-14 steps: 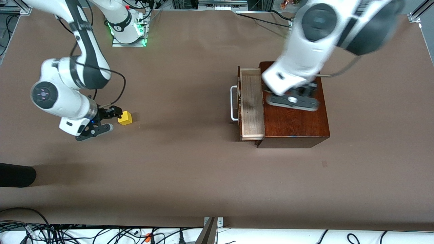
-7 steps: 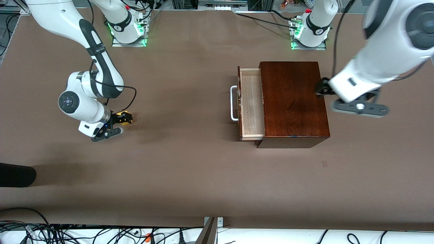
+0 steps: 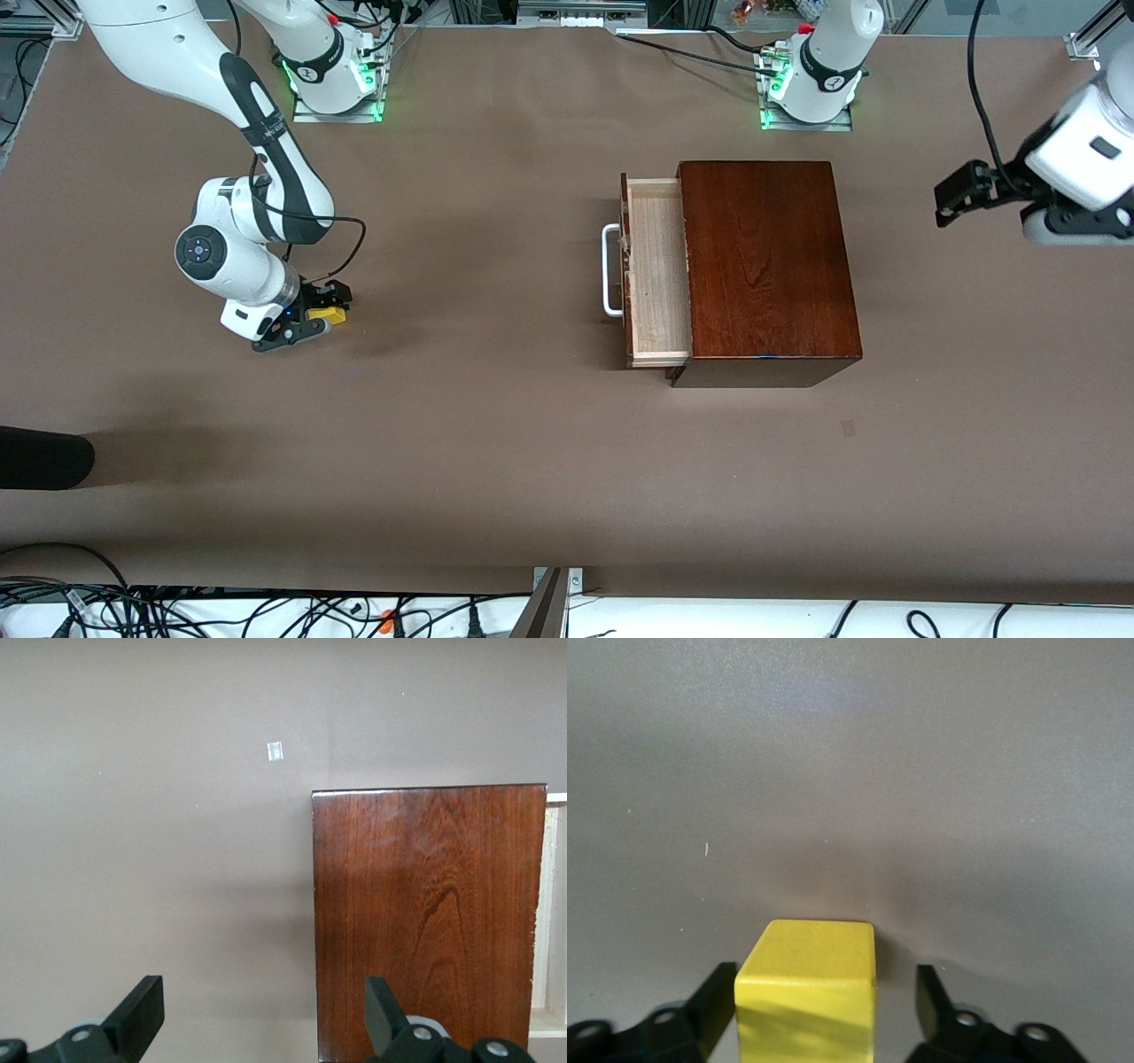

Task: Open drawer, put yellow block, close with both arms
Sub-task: 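Reach the right gripper to the yellow cube while the left gripper withdraws, then close the right gripper on the yellow cube and lift it, then carry the yellow cube with the right gripper over the open drawer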

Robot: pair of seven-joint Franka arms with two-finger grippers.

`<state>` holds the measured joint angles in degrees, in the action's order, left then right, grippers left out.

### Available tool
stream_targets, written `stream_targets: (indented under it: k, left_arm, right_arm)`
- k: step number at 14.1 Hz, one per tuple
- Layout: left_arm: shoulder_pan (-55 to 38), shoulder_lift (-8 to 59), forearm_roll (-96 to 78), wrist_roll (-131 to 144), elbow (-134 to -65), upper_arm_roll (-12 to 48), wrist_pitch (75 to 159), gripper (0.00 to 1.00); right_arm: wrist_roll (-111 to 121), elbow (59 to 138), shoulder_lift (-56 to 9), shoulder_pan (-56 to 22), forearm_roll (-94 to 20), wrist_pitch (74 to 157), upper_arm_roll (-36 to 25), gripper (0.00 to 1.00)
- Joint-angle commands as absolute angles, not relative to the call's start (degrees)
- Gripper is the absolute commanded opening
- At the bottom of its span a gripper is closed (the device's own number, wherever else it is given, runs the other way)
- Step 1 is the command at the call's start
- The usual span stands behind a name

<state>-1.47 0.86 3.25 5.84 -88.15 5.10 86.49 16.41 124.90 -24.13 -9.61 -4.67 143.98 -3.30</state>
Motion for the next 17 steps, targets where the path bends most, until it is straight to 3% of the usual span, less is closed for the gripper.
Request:
stream_targets:
  k: [1, 3, 4, 7, 8, 12, 17]
  left_arm:
    - [-1.9, -4.6, 1.7, 5.3, -97.0, 4.5, 90.8, 1.00]
    - [-2.4, -3.5, 1.7, 5.3, -96.2, 4.5, 91.1, 1.00]
    - [-2.8, -3.3, 1.6, 5.2, -95.4, 4.5, 90.9, 1.00]
    - [-6.4, -1.5, 1.7, 4.6, -92.7, 1.4, 90.6, 1.00]
    - [-8.1, -1.4, 1.6, 4.5, -92.7, -1.2, 90.7, 1.00]
    - [-6.9, -0.8, -0.4, 2.9, -92.8, -1.8, 90.8, 1.00]
    - [-5.1, 0.0, 0.0, 2.7, -92.7, -0.7, 90.8, 1.00]
  right_arm:
    - [18.4, 126.5, -22.1, -9.1, -6.1, 144.6, -3.0, 0.41]
    - [19.2, 125.9, -22.3, -9.1, -6.0, 144.6, -3.0, 0.07]
    - [20.3, 125.2, -22.2, -9.1, -5.5, 144.5, -3.0, 0.04]
    - [28.8, 118.2, -21.3, -10.0, -5.2, 135.3, -1.9, 0.04]
    - [28.7, 113.9, -21.4, -11.3, -4.9, 130.3, -1.5, 0.04]
    - [28.7, 97.8, -21.7, -19.9, -0.9, 114.4, -1.5, 0.04]
    - [27.9, 87.5, -23.0, -36.5, 3.4, 109.4, -1.5, 0.04]
